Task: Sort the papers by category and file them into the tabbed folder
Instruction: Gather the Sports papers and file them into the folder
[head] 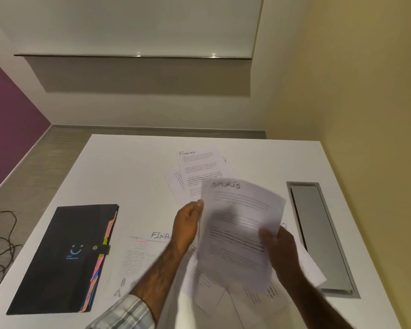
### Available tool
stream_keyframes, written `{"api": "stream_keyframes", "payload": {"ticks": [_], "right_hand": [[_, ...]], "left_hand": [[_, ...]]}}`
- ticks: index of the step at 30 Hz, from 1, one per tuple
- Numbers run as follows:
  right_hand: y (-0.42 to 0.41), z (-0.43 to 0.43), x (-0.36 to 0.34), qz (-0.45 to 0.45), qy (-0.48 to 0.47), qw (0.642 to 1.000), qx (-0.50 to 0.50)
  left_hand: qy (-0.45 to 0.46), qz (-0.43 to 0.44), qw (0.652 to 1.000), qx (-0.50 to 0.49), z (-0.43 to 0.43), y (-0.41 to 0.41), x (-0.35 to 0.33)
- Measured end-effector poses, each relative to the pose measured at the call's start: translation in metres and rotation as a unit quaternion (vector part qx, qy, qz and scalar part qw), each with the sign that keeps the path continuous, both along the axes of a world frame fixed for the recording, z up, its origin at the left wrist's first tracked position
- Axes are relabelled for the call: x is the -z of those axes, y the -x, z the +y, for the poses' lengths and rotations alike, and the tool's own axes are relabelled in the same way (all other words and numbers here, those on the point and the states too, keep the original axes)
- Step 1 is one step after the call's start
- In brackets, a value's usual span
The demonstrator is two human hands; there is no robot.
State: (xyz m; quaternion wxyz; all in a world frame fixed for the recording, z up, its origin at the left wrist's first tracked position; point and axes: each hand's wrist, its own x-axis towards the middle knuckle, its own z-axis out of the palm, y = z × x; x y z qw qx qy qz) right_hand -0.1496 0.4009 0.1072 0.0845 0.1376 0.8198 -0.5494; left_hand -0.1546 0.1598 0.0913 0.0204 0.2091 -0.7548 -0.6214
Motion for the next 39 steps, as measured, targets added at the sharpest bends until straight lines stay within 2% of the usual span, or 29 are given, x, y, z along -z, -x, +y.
{"api": "stream_keyframes", "payload": {"ticks": [3,6,10,12,16,21,26,28,30,32,39], "right_hand": [[0.007,0.014,-0.004,-0.01,0.017,0.999,0.041],[0.01,0.028,-0.008,-0.028,0.032,0.996,0.085],[0.01,0.036,-0.013,-0.047,0.017,0.991,0.123],[0.01,0.038,-0.016,-0.062,0.008,0.989,0.131],[0.014,0.041,-0.016,-0.089,-0.018,0.985,0.15],[0.014,0.04,-0.002,-0.11,-0.004,0.978,0.18],[0.015,0.037,0.012,-0.09,0.002,0.977,0.194],[0.016,0.037,0.016,-0.088,0.008,0.978,0.188],[0.018,0.037,0.017,-0.08,0.014,0.981,0.179],[0.02,0.036,0.014,-0.071,0.028,0.981,0.177],[0.017,0.034,0.003,-0.055,0.051,0.983,0.168]], "left_hand": [[0.125,-0.072,0.989,0.029,-0.032,0.034,0.037],[0.24,-0.168,0.954,0.062,-0.052,0.06,0.067],[0.368,-0.187,0.911,0.017,-0.067,0.097,0.09],[0.402,-0.186,0.897,0.005,-0.082,0.119,0.1],[0.394,-0.207,0.895,0.012,-0.119,0.163,0.109],[0.404,-0.201,0.889,0.075,-0.143,0.198,0.124],[0.414,-0.222,0.88,0.069,-0.146,0.209,0.126],[0.366,-0.221,0.903,0.036,-0.148,0.207,0.127],[0.264,-0.184,0.946,-0.024,-0.146,0.2,0.124],[0.191,-0.134,0.97,-0.069,-0.139,0.189,0.113],[0.126,-0.019,0.98,-0.153,-0.123,0.12,0.067]]}}
